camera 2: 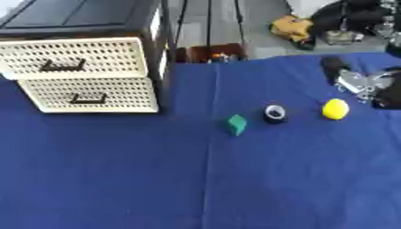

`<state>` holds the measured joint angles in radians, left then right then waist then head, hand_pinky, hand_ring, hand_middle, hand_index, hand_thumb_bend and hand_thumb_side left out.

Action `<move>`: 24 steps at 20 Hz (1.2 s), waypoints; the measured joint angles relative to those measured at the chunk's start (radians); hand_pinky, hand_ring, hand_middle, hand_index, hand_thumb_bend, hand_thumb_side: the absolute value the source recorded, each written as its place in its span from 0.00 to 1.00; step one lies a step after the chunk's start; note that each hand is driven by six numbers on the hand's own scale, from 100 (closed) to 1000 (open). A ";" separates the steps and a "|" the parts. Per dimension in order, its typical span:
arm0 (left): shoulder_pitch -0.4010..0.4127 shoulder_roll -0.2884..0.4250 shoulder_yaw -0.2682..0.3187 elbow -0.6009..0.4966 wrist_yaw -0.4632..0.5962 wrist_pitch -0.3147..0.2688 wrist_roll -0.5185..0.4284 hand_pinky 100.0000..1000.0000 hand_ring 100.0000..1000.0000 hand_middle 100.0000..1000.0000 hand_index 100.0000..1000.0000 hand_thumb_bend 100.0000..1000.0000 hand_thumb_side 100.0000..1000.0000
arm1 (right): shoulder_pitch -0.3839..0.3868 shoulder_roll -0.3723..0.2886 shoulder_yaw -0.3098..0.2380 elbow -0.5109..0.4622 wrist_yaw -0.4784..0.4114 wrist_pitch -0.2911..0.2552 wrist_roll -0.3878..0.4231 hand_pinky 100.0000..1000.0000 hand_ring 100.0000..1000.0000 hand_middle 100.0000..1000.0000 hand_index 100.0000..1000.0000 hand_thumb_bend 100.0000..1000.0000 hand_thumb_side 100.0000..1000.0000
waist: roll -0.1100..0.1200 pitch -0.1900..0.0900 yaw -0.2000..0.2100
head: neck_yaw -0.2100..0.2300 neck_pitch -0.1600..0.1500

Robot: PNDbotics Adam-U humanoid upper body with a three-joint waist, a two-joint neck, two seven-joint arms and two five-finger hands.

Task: Pick up objects from table and place into drawer.

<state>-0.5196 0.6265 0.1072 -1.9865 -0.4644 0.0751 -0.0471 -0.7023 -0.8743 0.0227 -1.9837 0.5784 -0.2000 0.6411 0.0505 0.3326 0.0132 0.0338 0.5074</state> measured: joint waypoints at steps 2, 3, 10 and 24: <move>0.000 0.000 -0.001 0.000 -0.005 0.001 -0.014 0.82 0.83 0.78 1.00 0.52 0.82 | -0.001 0.004 0.003 0.000 -0.001 -0.001 0.006 0.82 0.94 0.91 0.93 0.00 0.99 | 0.000 0.000 0.001 | 0.003 -0.001; 0.000 0.001 -0.002 0.000 -0.010 0.001 -0.025 0.83 0.84 0.79 1.00 0.51 0.80 | -0.001 0.007 0.003 0.000 -0.001 0.000 0.007 0.82 0.94 0.91 0.93 0.00 0.99 | 0.000 0.000 0.001 | 0.007 -0.001; 0.001 0.058 -0.015 0.000 -0.140 0.031 -0.174 0.44 0.54 0.54 1.00 0.33 0.69 | -0.001 0.008 0.003 0.000 -0.008 0.002 0.006 0.81 0.94 0.90 0.93 0.00 1.00 | 0.003 0.000 0.002 | 0.038 -0.001; -0.046 0.245 -0.142 0.028 -0.359 0.135 -0.506 0.00 0.00 0.02 0.82 0.35 0.45 | 0.003 0.017 0.003 0.000 -0.009 0.007 -0.016 0.81 0.93 0.90 0.92 0.00 1.00 | 0.019 -0.016 -0.002 | 0.062 -0.001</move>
<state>-0.5656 0.8714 -0.0350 -1.9584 -0.8229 0.2101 -0.5533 -0.6996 -0.8577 0.0255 -1.9833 0.5699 -0.1927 0.6252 0.0690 0.3162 0.0109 0.0961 0.5068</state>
